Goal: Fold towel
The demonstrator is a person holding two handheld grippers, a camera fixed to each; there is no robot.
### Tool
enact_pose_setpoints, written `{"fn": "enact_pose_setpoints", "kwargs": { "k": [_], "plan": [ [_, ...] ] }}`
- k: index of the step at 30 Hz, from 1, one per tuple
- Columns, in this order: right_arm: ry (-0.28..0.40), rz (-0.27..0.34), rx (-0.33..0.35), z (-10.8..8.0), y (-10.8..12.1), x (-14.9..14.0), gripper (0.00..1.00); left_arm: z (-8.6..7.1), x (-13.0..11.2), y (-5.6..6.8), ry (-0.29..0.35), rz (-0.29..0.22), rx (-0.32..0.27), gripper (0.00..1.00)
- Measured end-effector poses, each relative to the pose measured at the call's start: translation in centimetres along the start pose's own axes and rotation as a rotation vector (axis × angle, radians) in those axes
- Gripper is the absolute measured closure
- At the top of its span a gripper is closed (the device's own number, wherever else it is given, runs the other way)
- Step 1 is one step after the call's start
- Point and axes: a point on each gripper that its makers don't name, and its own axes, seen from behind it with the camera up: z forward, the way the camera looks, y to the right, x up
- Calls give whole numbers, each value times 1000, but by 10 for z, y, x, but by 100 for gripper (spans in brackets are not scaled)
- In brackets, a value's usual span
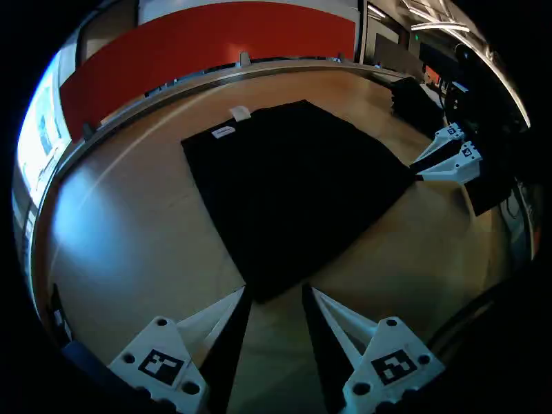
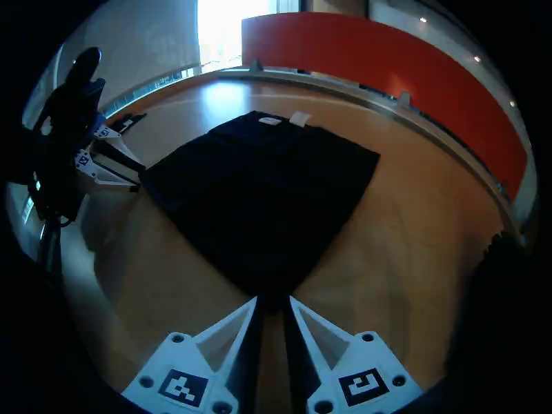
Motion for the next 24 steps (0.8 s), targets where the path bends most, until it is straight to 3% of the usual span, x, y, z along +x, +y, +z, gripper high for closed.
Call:
{"fn": "enact_pose_setpoints", "kwargs": {
  "k": [7,11,24],
  "plan": [
    [-7,-5,-16,0,2,0,85,0,0,-8,-14,-18,26,80],
    [-11,-4,-23,0,3,0,87,0,-1,-9,-15,-14,47,88],
    [11,0,-40,-9,11,10,88,-5,7,-2,-12,-30,44,91]
  ]
}}
